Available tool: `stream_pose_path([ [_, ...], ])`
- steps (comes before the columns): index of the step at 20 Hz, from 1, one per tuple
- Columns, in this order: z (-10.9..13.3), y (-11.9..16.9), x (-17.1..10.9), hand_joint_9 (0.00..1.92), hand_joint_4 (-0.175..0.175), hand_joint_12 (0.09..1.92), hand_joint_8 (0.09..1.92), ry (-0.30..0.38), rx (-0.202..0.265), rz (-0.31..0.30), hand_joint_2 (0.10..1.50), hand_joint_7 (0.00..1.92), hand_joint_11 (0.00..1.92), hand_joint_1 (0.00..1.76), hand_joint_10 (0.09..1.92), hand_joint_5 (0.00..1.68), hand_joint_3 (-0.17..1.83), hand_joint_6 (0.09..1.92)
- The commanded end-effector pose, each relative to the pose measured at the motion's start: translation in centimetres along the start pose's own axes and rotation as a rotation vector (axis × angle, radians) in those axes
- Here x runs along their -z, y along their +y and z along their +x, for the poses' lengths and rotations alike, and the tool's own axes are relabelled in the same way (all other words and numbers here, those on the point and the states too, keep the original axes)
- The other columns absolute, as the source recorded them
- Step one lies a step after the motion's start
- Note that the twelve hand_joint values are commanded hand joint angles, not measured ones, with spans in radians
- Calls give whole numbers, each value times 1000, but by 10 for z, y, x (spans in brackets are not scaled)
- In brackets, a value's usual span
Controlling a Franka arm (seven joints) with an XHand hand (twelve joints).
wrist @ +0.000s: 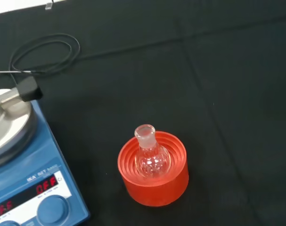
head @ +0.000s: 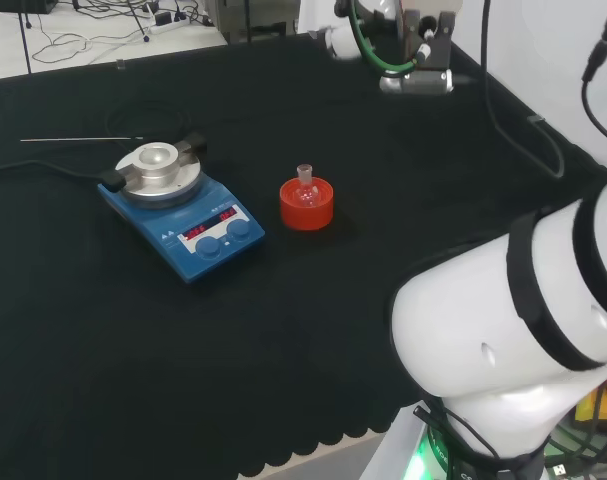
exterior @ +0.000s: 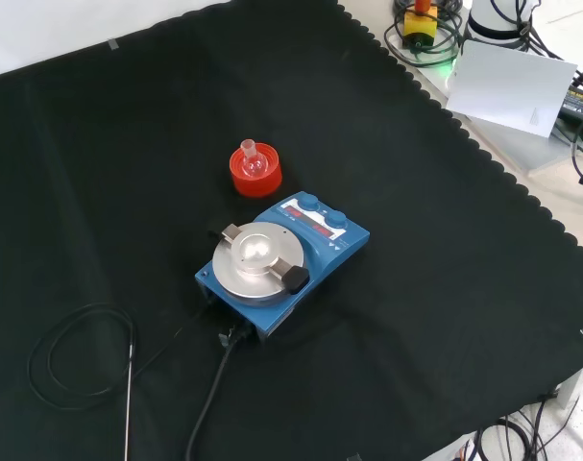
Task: Pick up the round-bottom flask.
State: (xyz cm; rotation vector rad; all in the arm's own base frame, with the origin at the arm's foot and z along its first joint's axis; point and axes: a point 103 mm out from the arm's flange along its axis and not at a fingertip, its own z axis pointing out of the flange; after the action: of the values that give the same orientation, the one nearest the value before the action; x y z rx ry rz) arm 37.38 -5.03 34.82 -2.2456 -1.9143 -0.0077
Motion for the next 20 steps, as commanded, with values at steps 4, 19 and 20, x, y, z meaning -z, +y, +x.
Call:
stream_pose_path([
  [4, -44, 71, -82, 397, -19, 1401, 629, 87, -25, 55, 1020, 236, 144, 562, 656, 481, 368, 153],
  [19, -50, 113, -151, 445, -30, 1392, 649, 116, -40, 143, 894, 255, 206, 596, 673, 518, 482, 138],
  [20, -49, 114, -154, 446, -30, 1392, 649, 118, -38, 149, 889, 256, 207, 597, 673, 516, 482, 137],
])
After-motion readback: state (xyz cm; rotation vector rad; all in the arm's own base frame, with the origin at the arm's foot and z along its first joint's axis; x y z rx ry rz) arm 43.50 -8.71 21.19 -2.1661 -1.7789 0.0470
